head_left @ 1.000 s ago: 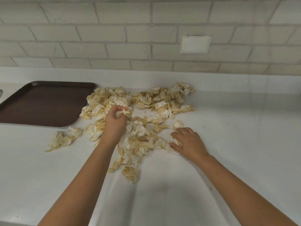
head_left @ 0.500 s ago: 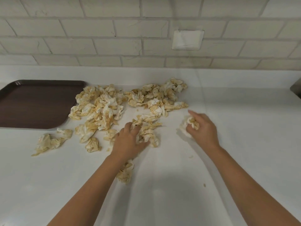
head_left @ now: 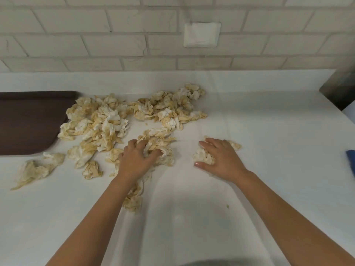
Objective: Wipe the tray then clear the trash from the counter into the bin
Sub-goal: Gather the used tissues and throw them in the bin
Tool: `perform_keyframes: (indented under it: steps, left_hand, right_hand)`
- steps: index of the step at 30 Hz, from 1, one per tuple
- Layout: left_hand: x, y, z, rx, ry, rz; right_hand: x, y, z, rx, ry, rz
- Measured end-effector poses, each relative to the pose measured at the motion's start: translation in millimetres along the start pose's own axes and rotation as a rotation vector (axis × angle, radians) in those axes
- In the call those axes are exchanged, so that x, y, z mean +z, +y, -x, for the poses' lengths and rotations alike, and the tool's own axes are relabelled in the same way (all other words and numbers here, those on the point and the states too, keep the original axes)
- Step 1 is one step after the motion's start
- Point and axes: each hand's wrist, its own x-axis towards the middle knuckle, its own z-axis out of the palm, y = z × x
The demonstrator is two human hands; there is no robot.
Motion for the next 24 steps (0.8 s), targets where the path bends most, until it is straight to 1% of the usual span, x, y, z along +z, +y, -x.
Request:
perform_keyframes:
  steps: [2,5,7,9,10,11,13,15,17,18,20,22,24]
  left_hand:
    - [2.3,0.5,1.9,-0.002,0.000,0.009]
    - [4.9,-0.5,4.0,0.024,-0.015,-0.078]
    - [5.7,-1.2,4.0,0.028,-0.018,-0.106]
    - [6.5,-1.5,4.1,0.031,-0.008,-0.110]
    - [6.5,-1.3,4.3,0.034,-0.003,-0.108]
    - [6.2,-0.8,4.7,0.036,0.002,-0.106]
    - [6.4,-0.8,5.1,0.037,0.006,-0.107]
    - [6.5,-1.7,4.8,0.034,0.005,-0.112]
    - [7.2,-2.8,4.7,0.041,0.010,-0.101]
    - [7.9,-3.2,4.7,0.044,0.013,-0.092]
    - [8.4,-3.2,4.9,0.041,0.015,-0.099]
    - [9.0,-2.4,5.1,0.037,0.015,-0.118]
    - [9.1,-1.0,6.2,0.039,0.023,-0.129]
  right_hand:
    - [6.9,-2.2,8.0,-0.008,0.011,0.070]
    - [13.3,-8.5,15.1,-0.039,0.153,0.097]
    - [18.0,-9.9,19.3,-0.064,0.223,0.065]
    - [18.3,-8.4,20.5,-0.060,0.218,-0.023]
    - [13.7,-8.4,20.3,-0.037,0.205,-0.116]
    - [5.0,-9.9,20.3,0.008,0.208,-0.257]
    - [-16.9,-17.7,24.9,0.157,0.225,-0.587]
    - [-26.5,-22.2,32.9,0.250,0.210,-0.861]
    - [-25.3,-28.7,43.0,0.281,0.216,-0.951]
    - [-20.4,-29.7,47.9,0.275,0.248,-0.890]
    - [-3.4,-26.6,53.2,0.182,0.285,-0.582]
    - [12.9,-25.1,55.5,0.093,0.241,-0.293]
    - [19.8,-28.4,57.2,0.042,0.220,-0.132]
